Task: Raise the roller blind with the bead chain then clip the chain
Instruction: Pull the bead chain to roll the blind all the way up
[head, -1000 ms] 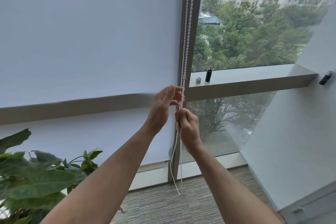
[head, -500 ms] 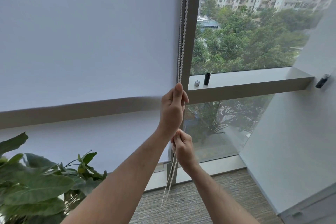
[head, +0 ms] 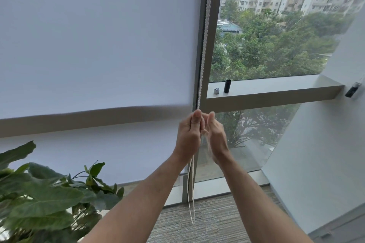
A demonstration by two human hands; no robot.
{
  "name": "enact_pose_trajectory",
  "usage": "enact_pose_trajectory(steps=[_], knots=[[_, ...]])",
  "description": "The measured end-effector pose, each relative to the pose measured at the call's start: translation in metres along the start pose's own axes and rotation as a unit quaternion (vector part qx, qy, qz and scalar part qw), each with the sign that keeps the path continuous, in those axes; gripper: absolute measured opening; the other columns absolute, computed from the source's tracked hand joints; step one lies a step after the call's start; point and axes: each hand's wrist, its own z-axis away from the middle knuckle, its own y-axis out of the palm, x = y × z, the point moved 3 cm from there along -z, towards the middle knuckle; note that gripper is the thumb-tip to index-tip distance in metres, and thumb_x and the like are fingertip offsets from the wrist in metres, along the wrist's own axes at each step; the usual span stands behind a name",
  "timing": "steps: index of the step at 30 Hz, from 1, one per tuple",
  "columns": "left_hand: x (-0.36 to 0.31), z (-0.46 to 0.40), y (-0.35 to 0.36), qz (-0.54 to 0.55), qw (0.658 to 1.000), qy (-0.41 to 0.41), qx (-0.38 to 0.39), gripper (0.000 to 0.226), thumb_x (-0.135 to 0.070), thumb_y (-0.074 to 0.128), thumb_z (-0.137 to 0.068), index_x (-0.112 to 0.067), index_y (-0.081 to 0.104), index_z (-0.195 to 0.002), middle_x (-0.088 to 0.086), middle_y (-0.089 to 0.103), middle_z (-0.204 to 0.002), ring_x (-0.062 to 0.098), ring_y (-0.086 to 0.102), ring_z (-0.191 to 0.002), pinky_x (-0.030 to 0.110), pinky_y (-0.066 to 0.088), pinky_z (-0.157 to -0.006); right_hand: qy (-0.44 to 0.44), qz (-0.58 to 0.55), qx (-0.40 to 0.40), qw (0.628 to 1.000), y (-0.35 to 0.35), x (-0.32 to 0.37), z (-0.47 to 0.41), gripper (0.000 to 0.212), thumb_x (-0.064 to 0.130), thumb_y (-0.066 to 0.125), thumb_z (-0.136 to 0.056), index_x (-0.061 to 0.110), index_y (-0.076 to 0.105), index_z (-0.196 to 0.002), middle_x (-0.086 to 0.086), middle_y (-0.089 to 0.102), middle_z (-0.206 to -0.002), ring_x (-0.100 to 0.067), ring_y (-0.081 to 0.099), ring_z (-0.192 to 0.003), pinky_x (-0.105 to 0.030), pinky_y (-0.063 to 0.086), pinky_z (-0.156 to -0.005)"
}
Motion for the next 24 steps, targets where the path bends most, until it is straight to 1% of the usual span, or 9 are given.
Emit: enact_pose_trajectory(steps=[3, 5, 8, 10, 12, 14, 19, 21, 24], knots=[[0.022, 0.013, -0.004, -0.02, 0.999, -0.032, 0.003, 0.045, -0.035, 0.038, -0.1, -0.028, 0.049, -0.057, -0.011, 0.038, -0.048, 0.009, 0.03, -0.045, 0.026, 0.026, -0.045, -0.028, -0.015, -0.001, 1.0, 0.012, 0.033, -0.009, 0.053, 0.049, 0.036, -0.099, 0.011, 0.072, -0.105, -0.009, 0.074, -0.09, -0.023, 0.071, -0.088, -0.034, 0.056, -0.081], [0.035, 0.02, -0.008, -0.048, 0.998, -0.048, 0.001, 0.046, -0.034, 0.038, -0.101, -0.029, 0.048, -0.056, -0.012, 0.038, -0.047, 0.009, 0.03, -0.045, 0.028, 0.025, -0.047, -0.057, -0.029, 0.01, 0.998, 0.023, 0.054, -0.015, 0.05, 0.043, 0.036, -0.101, 0.008, 0.071, -0.106, -0.01, 0.069, -0.082, -0.025, 0.065, -0.077, -0.038, 0.053, -0.075], [0.052, 0.032, -0.014, -0.074, 0.995, -0.066, 0.015, 0.047, -0.034, 0.037, -0.103, -0.026, 0.046, -0.057, -0.011, 0.035, -0.046, 0.008, 0.029, -0.043, 0.026, 0.023, -0.043, -0.101, -0.057, 0.016, 0.993, 0.037, 0.08, -0.023, 0.04, 0.036, 0.036, -0.103, 0.014, 0.069, -0.105, -0.001, 0.055, -0.065, -0.016, 0.048, -0.055, -0.029, 0.04, -0.052], [0.063, 0.042, -0.019, -0.072, 0.993, -0.087, 0.021, 0.047, -0.033, 0.036, -0.103, -0.026, 0.045, -0.057, -0.01, 0.036, -0.046, 0.007, 0.029, -0.042, 0.022, 0.024, -0.043, -0.098, -0.076, 0.026, 0.992, 0.046, 0.084, -0.025, 0.039, 0.034, 0.034, -0.104, 0.016, 0.067, -0.093, 0.006, 0.043, -0.057, -0.009, 0.034, -0.045, -0.023, 0.027, -0.042], [0.071, 0.048, -0.022, -0.07, 0.992, -0.105, 0.022, 0.045, -0.033, 0.037, -0.102, -0.025, 0.046, -0.058, -0.01, 0.036, -0.046, 0.007, 0.03, -0.043, 0.023, 0.025, -0.044, -0.089, -0.083, 0.017, 0.992, 0.051, 0.077, -0.022, 0.041, 0.036, 0.034, -0.103, 0.022, 0.061, -0.076, 0.012, 0.037, -0.052, -0.005, 0.027, -0.042, -0.019, 0.023, -0.04], [0.076, 0.05, -0.023, -0.08, 0.991, -0.107, 0.028, 0.044, -0.035, 0.038, -0.1, -0.021, 0.046, -0.059, -0.011, 0.038, -0.047, 0.007, 0.031, -0.045, 0.026, 0.026, -0.046, -0.1, -0.066, -0.015, 0.993, 0.052, 0.068, -0.015, 0.042, 0.035, 0.035, -0.102, 0.027, 0.053, -0.065, 0.014, 0.036, -0.05, -0.004, 0.027, -0.042, -0.018, 0.024, -0.039], [0.079, 0.053, -0.025, -0.066, 0.988, -0.115, 0.084, 0.045, -0.043, 0.039, -0.099, -0.021, 0.052, -0.062, -0.011, 0.039, -0.047, 0.009, 0.033, -0.046, 0.028, 0.026, -0.047, -0.152, 0.006, -0.072, 0.986, 0.044, 0.062, -0.009, 0.038, 0.027, 0.035, -0.104, 0.019, 0.045, -0.068, 0.001, 0.034, -0.051, -0.012, 0.027, -0.041, -0.026, 0.024, -0.042], [0.077, 0.05, -0.029, -0.055, 0.985, -0.121, 0.111, 0.048, -0.048, 0.041, -0.097, -0.019, 0.057, -0.063, -0.011, 0.042, -0.048, 0.009, 0.034, -0.046, 0.024, 0.029, -0.048, -0.158, 0.017, -0.08, 0.984, 0.042, 0.062, -0.009, 0.038, 0.026, 0.036, -0.104, 0.02, 0.045, -0.068, 0.001, 0.033, -0.051, -0.013, 0.027, -0.041, -0.027, 0.025, -0.044], [0.077, 0.041, -0.041, -0.077, 0.979, -0.132, 0.139, 0.058, -0.052, 0.035, -0.097, -0.011, 0.068, -0.072, 0.004, 0.058, -0.059, 0.018, 0.051, -0.056, 0.026, 0.041, -0.058, -0.167, 0.043, -0.096, 0.98, 0.042, 0.055, -0.005, 0.039, 0.025, 0.037, -0.104, 0.024, 0.045, -0.067, 0.005, 0.035, -0.052, -0.012, 0.029, -0.042, -0.025, 0.026, -0.044]])
